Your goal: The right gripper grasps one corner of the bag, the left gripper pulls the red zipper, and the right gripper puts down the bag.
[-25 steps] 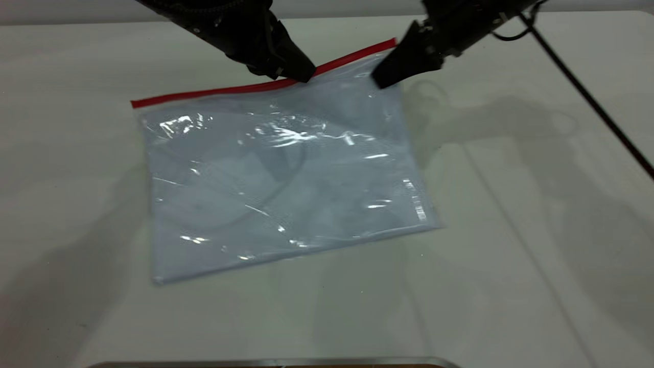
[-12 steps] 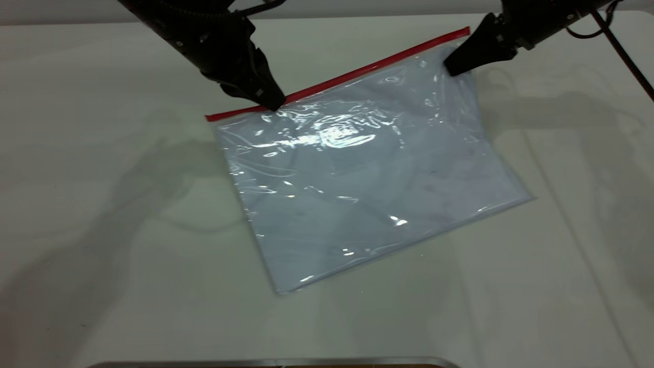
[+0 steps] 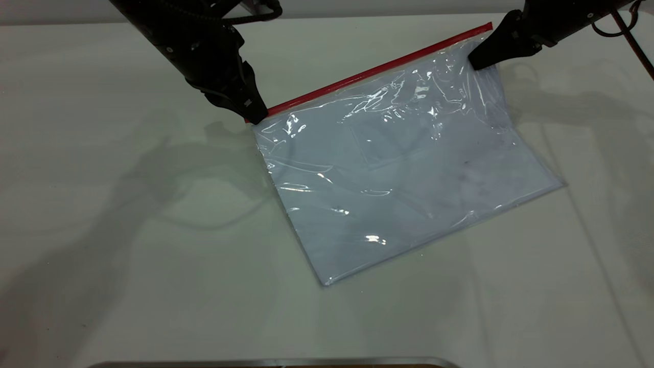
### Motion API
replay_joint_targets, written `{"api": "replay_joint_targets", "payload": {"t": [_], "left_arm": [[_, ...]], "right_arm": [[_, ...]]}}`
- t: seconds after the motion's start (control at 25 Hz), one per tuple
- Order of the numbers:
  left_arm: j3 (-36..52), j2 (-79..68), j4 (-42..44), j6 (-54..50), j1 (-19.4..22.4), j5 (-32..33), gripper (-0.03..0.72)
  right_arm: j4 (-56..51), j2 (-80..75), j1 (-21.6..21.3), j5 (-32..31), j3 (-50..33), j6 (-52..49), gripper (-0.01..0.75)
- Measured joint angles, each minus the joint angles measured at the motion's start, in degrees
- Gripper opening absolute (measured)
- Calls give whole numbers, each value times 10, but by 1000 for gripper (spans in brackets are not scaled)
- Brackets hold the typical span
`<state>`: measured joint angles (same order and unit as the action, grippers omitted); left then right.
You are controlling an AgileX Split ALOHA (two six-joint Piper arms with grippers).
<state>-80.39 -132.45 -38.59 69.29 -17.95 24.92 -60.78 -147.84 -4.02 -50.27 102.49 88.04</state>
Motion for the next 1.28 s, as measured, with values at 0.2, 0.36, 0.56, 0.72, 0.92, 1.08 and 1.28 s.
{"api": "replay_joint_targets", "payload": {"t": [0.2, 0.36, 0.56, 0.72, 0.92, 1.08, 1.28], "left_arm": [[0, 0, 9, -1, 1, 4, 87], [0, 0, 13, -6, 1, 4, 230], [1, 26, 16, -81, 1, 3, 512], [1, 96, 42, -171, 1, 11, 653], [1, 228, 157, -327, 1, 87, 667], [1, 339, 277, -450, 1, 174, 648], [2, 474, 375, -526, 1, 278, 616]], "right_arm": [[-6, 0, -5, 28, 0, 0, 306], [-3, 5, -10, 39, 1, -3, 515], [35, 51, -10, 39, 1, -55, 641], [94, 128, -10, 32, 1, -134, 636], [161, 269, -10, -10, 1, -248, 618], [195, 398, -10, -78, 1, -324, 605], [232, 547, -10, -159, 1, -414, 594]]}}
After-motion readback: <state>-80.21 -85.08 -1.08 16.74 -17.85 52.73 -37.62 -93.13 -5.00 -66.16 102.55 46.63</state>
